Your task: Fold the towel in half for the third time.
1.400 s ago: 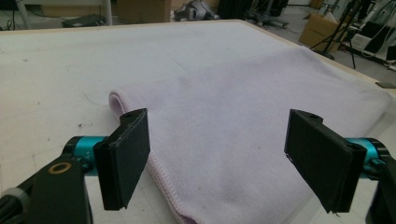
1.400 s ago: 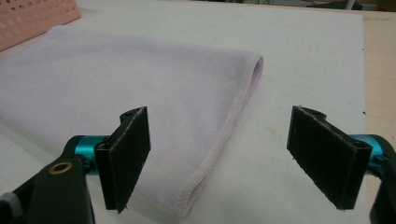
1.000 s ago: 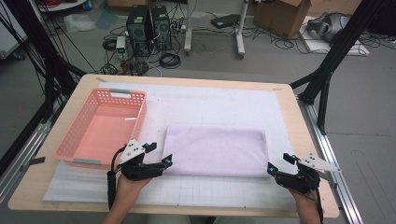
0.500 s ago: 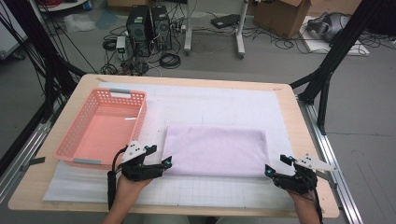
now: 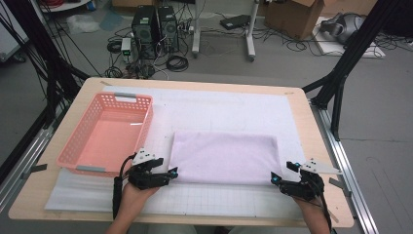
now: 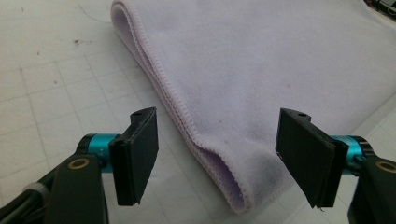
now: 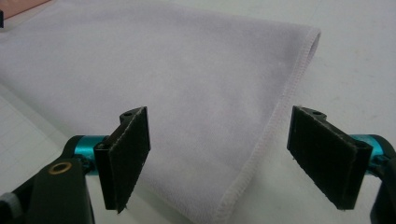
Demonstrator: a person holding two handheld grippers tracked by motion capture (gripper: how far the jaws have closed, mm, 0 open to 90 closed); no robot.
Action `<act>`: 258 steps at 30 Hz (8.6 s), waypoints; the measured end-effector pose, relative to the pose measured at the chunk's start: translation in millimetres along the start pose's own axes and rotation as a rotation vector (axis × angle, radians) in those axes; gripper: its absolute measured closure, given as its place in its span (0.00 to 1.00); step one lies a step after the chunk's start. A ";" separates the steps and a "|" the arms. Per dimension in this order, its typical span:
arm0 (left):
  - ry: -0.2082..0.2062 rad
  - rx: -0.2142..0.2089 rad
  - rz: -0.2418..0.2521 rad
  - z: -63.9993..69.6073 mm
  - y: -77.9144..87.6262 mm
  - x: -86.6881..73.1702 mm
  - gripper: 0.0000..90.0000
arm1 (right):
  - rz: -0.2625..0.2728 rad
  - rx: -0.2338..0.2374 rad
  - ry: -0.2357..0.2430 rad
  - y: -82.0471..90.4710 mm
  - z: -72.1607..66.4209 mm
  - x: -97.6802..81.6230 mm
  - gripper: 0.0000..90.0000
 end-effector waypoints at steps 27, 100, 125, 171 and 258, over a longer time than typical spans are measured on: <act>-0.031 0.014 -0.061 16.9 -10.6 -11.9 0.86 | -0.098 0.147 0.090 -84.8 -55.5 74.7 0.22; -0.121 -0.207 0.094 72.3 -12.0 66.5 0.90 | -0.108 0.400 0.240 -191.8 -126.0 162.0 0.92; -0.198 -0.292 0.005 155.4 -101.8 89.0 0.89 | -0.047 0.255 0.165 -124.9 -23.7 128.5 0.91; -0.157 -0.129 0.129 33.6 -27.6 35.5 0.40 | -0.057 0.081 0.121 -20.7 -13.9 37.7 0.80; -0.109 -0.084 0.176 15.8 -7.2 36.0 0.41 | -0.147 0.153 0.115 -79.1 -73.5 46.8 0.61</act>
Point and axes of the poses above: each handheld gripper's, and its own axes: y roughly backward along the jaws, x roughly out of its top, z roughly to its right, the point moved 6 cm from there along -y, roughly forward along the jaws, and after that the axes turned 3 degrees about -y, right-handed, at the moved point
